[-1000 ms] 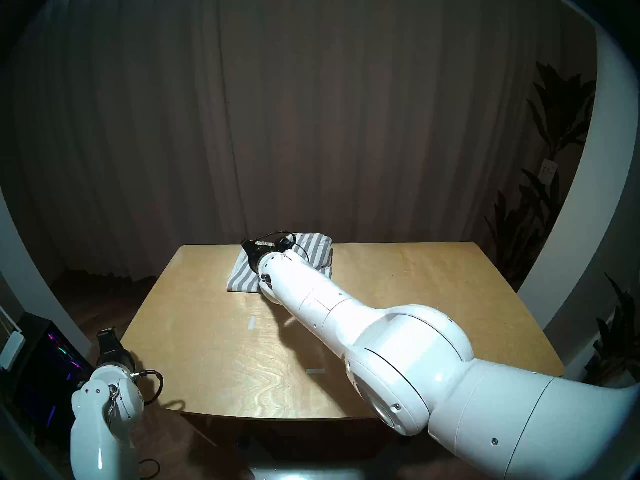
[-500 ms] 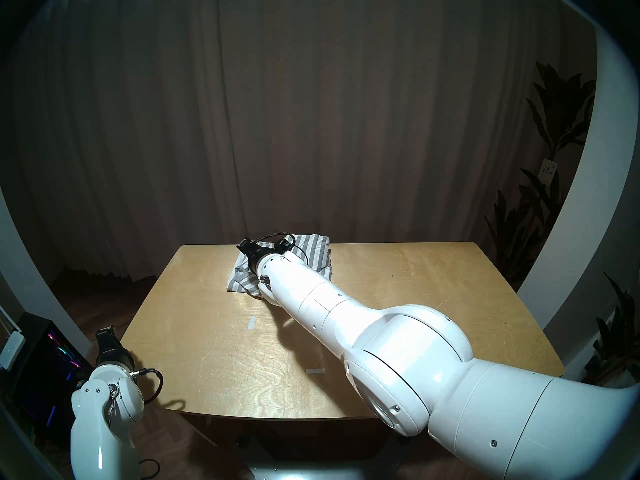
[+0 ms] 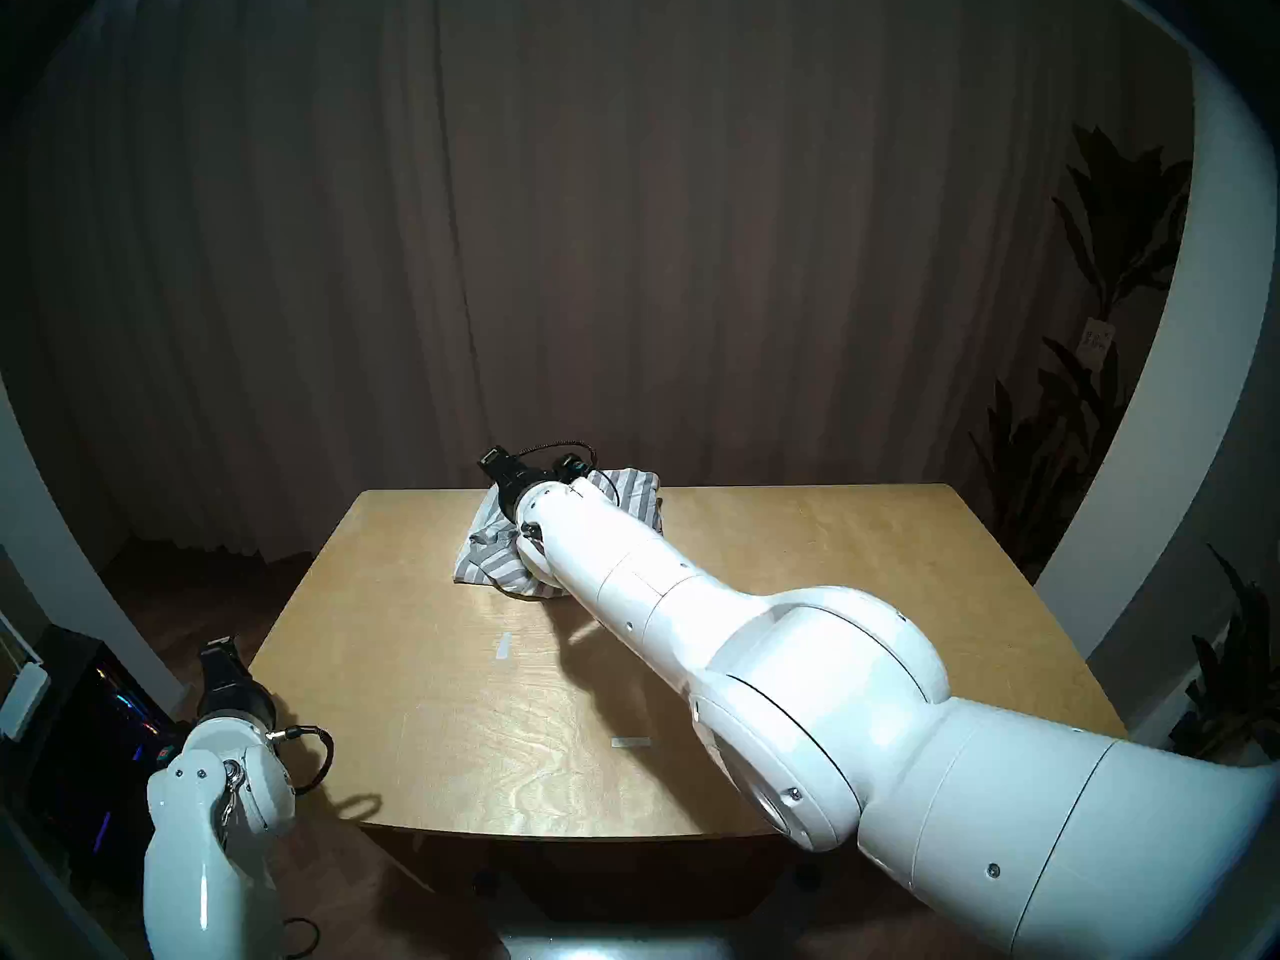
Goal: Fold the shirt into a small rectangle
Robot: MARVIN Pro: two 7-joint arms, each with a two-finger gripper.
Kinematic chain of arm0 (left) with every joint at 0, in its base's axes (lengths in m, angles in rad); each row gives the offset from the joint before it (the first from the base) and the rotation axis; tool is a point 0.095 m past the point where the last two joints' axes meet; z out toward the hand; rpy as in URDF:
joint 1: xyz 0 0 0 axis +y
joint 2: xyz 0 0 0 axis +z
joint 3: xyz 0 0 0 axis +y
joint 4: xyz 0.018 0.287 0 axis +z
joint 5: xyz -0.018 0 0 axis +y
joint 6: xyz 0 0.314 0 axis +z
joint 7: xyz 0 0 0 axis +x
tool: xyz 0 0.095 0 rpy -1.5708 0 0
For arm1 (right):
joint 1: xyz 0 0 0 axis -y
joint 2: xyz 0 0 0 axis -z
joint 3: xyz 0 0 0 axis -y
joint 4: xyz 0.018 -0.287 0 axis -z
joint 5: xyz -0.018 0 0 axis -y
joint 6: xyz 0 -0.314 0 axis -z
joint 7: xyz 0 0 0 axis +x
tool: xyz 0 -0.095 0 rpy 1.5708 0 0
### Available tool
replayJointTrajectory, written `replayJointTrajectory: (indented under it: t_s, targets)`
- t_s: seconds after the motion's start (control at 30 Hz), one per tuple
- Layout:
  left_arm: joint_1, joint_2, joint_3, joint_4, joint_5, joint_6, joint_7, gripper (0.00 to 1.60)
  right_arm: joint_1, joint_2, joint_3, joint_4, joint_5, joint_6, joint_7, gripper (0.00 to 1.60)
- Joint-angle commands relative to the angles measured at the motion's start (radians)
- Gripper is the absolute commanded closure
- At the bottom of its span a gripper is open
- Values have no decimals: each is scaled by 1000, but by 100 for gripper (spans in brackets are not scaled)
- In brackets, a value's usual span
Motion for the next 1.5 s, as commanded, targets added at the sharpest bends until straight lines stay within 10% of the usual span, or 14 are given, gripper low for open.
replayJointTrajectory:
  t_s: [0.0,1.1,1.47]
  targets:
    - [-16,15,8,-21,8,10,-17,0,44,46,16,19,4,-13,27,0]
    - [-56,36,62,-24,37,54,-26,0,64,180,46,107,13,-56,77,0]
    - [-156,92,169,-48,67,131,-96,0,71,280,76,108,23,-76,143,0]
